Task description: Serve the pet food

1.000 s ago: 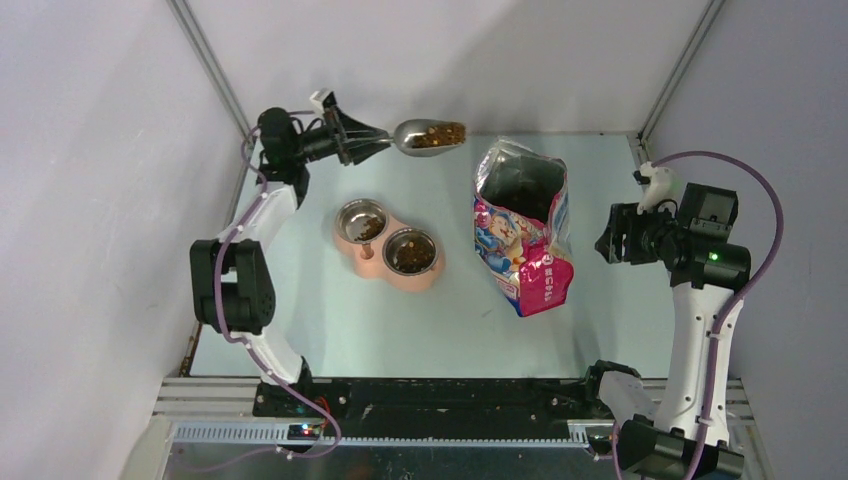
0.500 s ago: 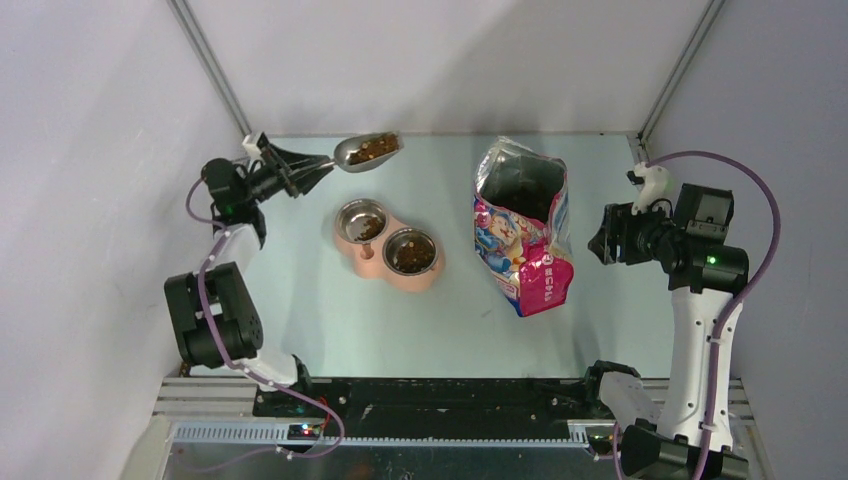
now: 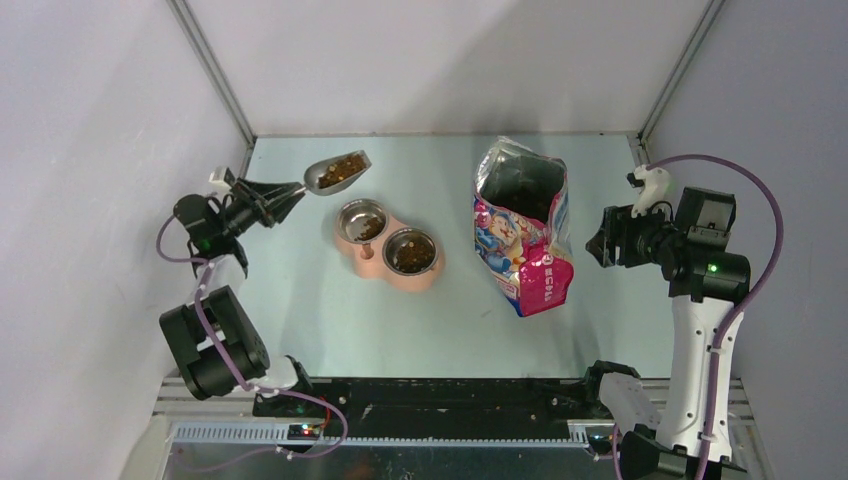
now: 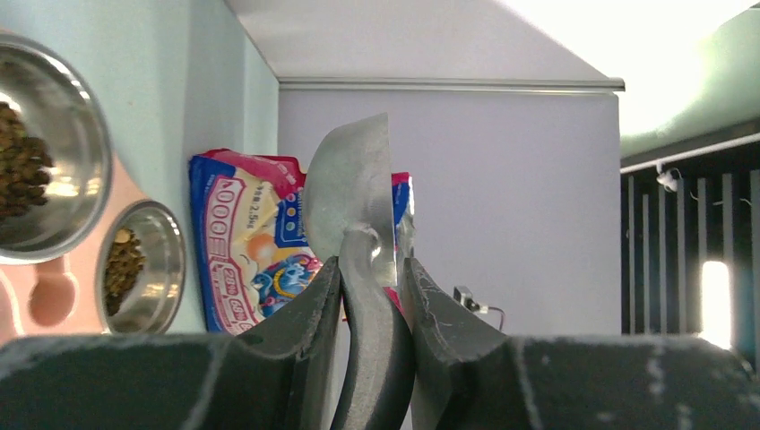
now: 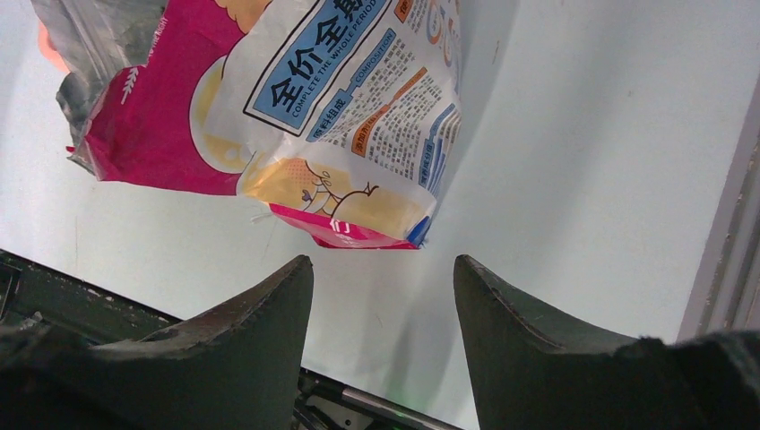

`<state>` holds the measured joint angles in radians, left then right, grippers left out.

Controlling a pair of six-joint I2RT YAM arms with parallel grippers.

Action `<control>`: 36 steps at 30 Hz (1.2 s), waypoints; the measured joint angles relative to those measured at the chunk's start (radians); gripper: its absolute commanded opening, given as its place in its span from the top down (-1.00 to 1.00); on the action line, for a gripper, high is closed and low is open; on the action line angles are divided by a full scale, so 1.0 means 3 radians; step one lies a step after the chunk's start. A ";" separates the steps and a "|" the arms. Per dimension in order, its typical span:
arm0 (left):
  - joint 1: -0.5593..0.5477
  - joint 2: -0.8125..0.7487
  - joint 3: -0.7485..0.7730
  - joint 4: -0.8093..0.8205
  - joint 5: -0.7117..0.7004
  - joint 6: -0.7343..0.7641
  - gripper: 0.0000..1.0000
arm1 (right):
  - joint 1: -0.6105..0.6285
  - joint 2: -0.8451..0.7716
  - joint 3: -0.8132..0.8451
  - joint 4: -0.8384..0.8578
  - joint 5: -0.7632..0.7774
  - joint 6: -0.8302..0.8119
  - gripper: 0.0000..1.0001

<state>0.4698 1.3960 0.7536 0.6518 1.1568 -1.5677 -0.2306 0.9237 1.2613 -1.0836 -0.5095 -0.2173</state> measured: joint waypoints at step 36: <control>0.0198 0.0200 0.0865 -0.3792 -0.0966 0.3894 1.00 | -0.0019 -0.0104 -0.0081 0.0008 -0.0122 0.0088 -0.26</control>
<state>0.5293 1.4559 1.0130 -0.4858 0.8669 -0.3996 -0.2363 0.8925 1.2369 -1.0813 -0.5461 -0.1909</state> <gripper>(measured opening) 0.299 0.629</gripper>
